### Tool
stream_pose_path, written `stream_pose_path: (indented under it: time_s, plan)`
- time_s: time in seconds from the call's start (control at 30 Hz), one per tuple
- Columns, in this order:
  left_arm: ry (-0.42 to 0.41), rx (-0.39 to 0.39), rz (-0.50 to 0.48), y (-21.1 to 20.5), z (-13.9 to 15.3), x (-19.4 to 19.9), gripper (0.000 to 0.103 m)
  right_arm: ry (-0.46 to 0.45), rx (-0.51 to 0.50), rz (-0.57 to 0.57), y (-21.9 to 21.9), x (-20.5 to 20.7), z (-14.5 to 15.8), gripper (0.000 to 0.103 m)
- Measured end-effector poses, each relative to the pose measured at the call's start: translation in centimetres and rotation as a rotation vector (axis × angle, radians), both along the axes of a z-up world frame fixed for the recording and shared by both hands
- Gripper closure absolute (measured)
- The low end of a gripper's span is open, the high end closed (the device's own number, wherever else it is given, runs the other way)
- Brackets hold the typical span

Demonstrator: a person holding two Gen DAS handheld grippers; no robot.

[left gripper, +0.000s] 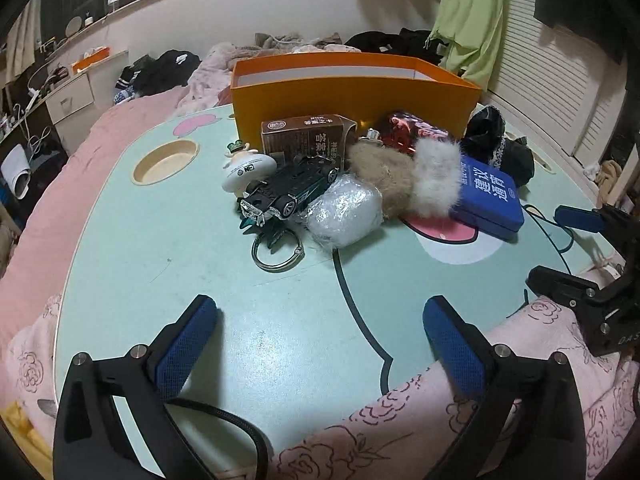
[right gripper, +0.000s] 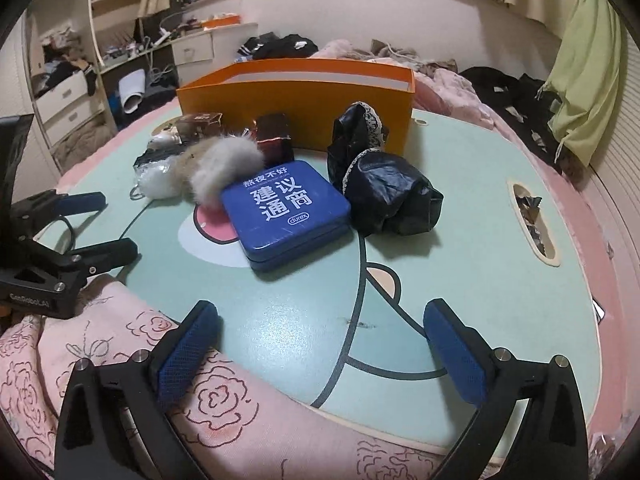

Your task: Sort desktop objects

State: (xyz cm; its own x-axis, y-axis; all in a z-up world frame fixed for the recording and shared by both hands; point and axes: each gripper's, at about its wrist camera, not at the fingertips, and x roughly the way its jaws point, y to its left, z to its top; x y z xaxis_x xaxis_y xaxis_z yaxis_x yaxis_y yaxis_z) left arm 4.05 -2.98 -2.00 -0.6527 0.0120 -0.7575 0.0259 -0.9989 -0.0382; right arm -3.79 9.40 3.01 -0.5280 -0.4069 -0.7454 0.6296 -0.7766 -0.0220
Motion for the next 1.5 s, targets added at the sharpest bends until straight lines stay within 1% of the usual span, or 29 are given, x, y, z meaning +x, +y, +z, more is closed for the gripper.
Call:
stream_pose_path:
  time_s: [0.5, 0.73, 1.1, 1.5]
  plan:
    - [-0.001, -0.002, 0.001, 0.3, 0.2, 0.1, 0.0, 0.0, -0.011, -0.001, 0.3, 0.2, 0.0, 0.0]
    - [-0.005, -0.004, 0.001, 0.8, 0.6, 0.0, 0.0, 0.003, -0.007, -0.035, 0.7, 0.3, -0.1, 0.0]
    - [-0.003, -0.003, -0.002, -0.2, 1.0, 0.5, 0.0, 0.007, -0.004, -0.035, 0.7, 0.3, -0.1, 0.0]
    - [-0.011, 0.0, 0.001, -0.3, 1.1, 1.2, 0.0, 0.008, 0.0, -0.04, 0.8, 0.1, -0.2, 0.0]
